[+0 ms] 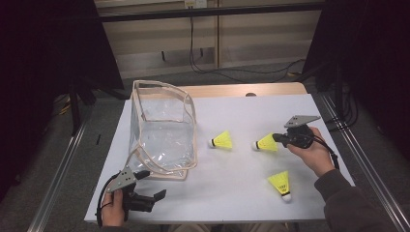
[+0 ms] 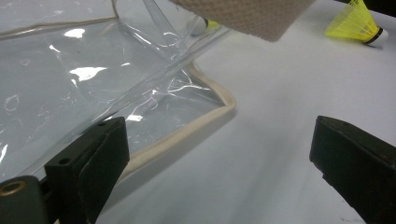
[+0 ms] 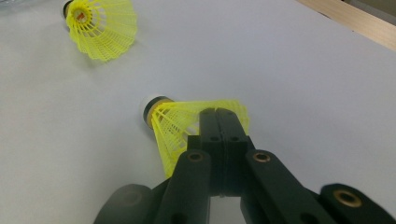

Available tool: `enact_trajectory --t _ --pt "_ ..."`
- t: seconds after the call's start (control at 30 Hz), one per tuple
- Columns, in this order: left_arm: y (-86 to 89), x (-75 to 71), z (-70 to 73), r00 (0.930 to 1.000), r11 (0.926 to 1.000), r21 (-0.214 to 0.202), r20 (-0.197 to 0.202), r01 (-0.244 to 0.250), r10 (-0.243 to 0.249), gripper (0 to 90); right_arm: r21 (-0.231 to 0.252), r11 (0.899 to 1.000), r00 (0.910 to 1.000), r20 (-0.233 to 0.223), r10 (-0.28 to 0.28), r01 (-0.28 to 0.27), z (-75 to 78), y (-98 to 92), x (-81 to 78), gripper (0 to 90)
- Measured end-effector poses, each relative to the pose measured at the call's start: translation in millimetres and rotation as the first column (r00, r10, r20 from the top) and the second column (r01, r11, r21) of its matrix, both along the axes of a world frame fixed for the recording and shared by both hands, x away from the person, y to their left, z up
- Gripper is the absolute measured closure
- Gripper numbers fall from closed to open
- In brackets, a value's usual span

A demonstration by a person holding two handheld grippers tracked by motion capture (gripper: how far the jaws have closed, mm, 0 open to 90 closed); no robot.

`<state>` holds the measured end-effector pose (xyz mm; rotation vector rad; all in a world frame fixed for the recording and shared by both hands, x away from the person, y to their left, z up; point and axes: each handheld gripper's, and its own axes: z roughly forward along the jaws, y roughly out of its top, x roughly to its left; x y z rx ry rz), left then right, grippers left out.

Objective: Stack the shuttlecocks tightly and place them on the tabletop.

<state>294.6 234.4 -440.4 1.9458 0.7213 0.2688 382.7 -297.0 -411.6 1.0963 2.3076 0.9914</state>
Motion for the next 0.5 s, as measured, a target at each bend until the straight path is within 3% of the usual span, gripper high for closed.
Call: enact_trajectory --t 0.5 --pt "0.2 0.8 0.0 0.9999 0.9999 0.011 0.009 0.005 -0.005 4.2 0.012 1.000 0.9999 -0.002 -0.016 0.016 -1.0 -4.8 -1.4 90.0"
